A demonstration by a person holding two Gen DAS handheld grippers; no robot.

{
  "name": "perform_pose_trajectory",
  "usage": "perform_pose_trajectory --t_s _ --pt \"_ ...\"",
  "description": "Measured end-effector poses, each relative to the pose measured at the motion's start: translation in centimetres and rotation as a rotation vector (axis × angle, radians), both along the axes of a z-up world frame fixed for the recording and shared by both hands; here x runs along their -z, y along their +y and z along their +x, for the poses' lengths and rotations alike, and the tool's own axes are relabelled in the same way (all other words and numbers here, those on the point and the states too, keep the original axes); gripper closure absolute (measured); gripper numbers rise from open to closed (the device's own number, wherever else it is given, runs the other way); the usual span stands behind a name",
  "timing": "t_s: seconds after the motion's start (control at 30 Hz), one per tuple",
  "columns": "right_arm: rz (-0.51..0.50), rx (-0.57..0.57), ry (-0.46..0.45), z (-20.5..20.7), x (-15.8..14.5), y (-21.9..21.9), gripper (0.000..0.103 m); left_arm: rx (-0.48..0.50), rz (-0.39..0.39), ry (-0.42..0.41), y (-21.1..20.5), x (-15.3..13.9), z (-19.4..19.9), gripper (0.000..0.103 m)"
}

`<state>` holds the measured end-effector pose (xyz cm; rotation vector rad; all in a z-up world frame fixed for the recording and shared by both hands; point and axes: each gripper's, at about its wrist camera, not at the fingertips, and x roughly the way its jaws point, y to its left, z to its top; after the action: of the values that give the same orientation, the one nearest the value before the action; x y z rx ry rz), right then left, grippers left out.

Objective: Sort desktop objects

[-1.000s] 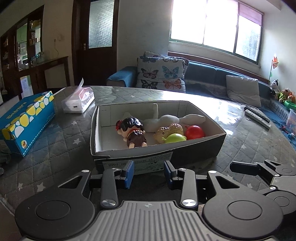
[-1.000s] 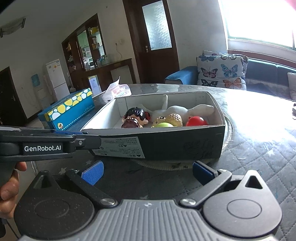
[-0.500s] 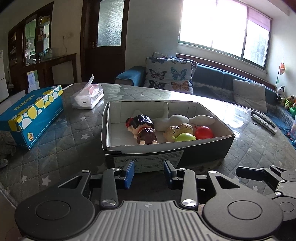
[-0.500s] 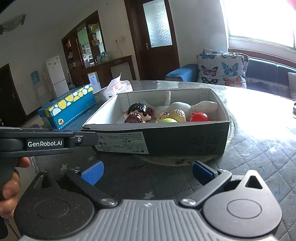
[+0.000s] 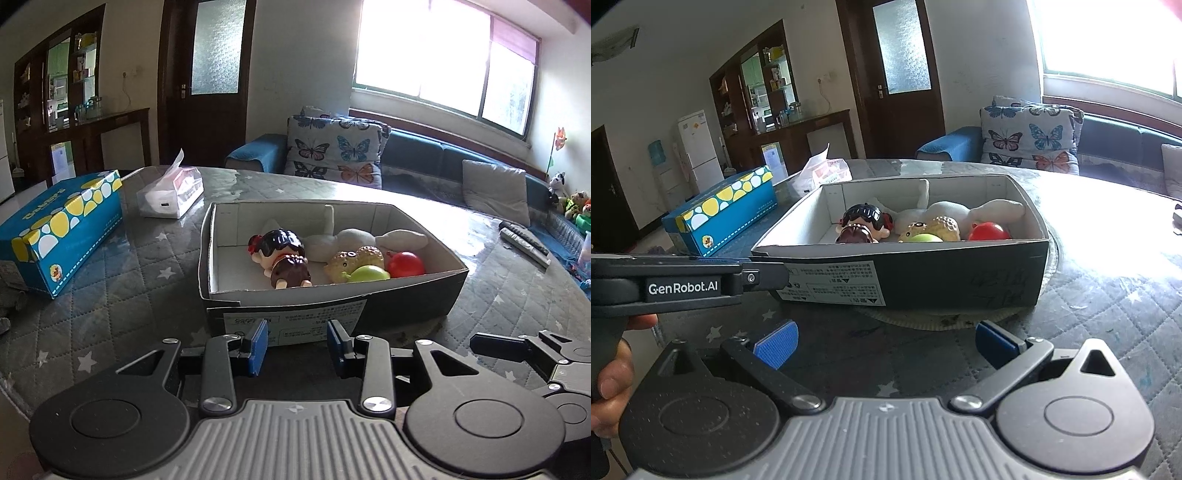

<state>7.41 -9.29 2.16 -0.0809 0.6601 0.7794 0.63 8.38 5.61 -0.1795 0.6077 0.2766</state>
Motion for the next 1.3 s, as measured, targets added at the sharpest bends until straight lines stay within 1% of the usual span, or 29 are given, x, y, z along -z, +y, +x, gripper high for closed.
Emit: perform_pose_trajectory --t_s 0.5,1.0,1.3 --pt "-0.001 0.022 -0.016 -0.9 -0.2 -0.9 0.000 0.047 0.000 -0.002 -0.9 0.1 -0.5 0.065" --pt "0.002 0.028 -0.035 -1.6 -0.8 -1.7 0.000 0.062 0.004 -0.003 -1.9 -0.1 -0.5 0.065" --pt "0.001 0.025 -0.031 -1.4 -0.6 -1.6 0.000 0.066 0.020 0.002 -2.1 0.1 -0.2 0.065"
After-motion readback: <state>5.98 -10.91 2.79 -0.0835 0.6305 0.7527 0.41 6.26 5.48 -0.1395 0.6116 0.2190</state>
